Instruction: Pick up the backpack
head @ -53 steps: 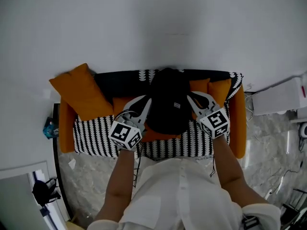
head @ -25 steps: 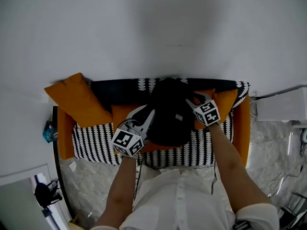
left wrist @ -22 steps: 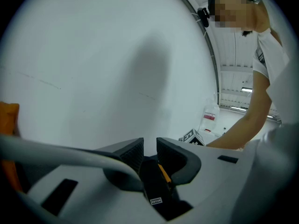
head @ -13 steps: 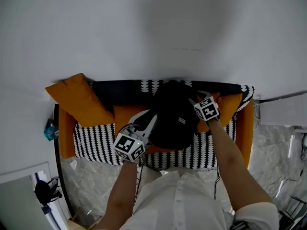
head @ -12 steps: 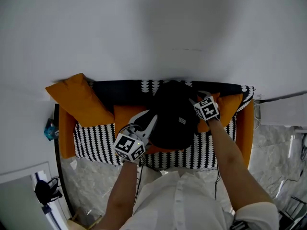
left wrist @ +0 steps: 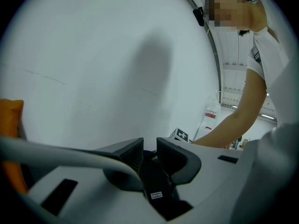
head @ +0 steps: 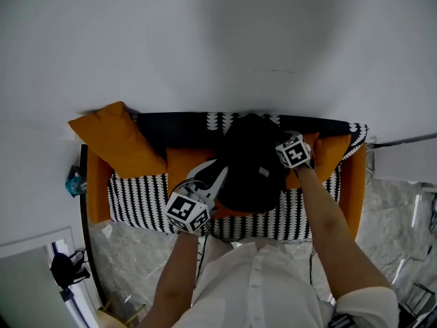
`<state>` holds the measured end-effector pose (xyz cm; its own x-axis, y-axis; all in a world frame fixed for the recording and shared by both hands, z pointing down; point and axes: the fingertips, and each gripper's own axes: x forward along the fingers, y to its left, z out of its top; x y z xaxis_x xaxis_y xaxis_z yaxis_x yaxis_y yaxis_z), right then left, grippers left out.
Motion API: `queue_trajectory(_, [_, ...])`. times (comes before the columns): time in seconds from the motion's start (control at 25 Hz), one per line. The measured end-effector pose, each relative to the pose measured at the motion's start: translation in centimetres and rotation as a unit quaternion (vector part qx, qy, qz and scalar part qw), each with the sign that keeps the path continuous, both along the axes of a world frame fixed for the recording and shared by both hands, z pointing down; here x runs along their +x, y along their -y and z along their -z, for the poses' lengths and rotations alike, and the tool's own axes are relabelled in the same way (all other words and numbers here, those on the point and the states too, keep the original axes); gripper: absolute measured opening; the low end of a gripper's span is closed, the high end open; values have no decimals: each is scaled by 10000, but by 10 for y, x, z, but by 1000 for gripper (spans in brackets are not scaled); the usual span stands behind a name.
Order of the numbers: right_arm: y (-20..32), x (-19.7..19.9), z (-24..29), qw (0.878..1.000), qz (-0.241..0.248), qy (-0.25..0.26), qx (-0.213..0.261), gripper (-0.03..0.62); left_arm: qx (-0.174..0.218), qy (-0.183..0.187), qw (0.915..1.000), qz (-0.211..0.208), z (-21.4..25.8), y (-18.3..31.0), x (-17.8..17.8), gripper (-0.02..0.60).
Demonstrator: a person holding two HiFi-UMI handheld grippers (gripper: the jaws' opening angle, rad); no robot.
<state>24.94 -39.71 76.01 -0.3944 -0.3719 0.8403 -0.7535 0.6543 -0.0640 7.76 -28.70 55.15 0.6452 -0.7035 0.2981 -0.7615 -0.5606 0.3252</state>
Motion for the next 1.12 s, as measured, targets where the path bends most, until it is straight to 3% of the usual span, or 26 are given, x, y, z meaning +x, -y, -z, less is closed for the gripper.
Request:
queue_trajectory(0.28, [-30, -16, 26, 9986, 59, 467, 226, 57, 13, -5, 10000, -95, 1, -11, 4, 96])
queue_trajectory(0.72, [-121, -33, 77, 9898, 285, 1366, 286, 47, -70, 182, 9989, -425, -8, -41, 11, 111])
queue_trajectory(0.96, [-166, -45, 96, 9856, 652, 1524, 332, 47, -178, 533, 9961, -675, -29, -56, 15, 140])
queue_trajectory(1.12, [-192, -50, 105, 9841, 861, 1505, 378, 46, -227, 1013, 9901, -944, -49, -63, 15, 167])
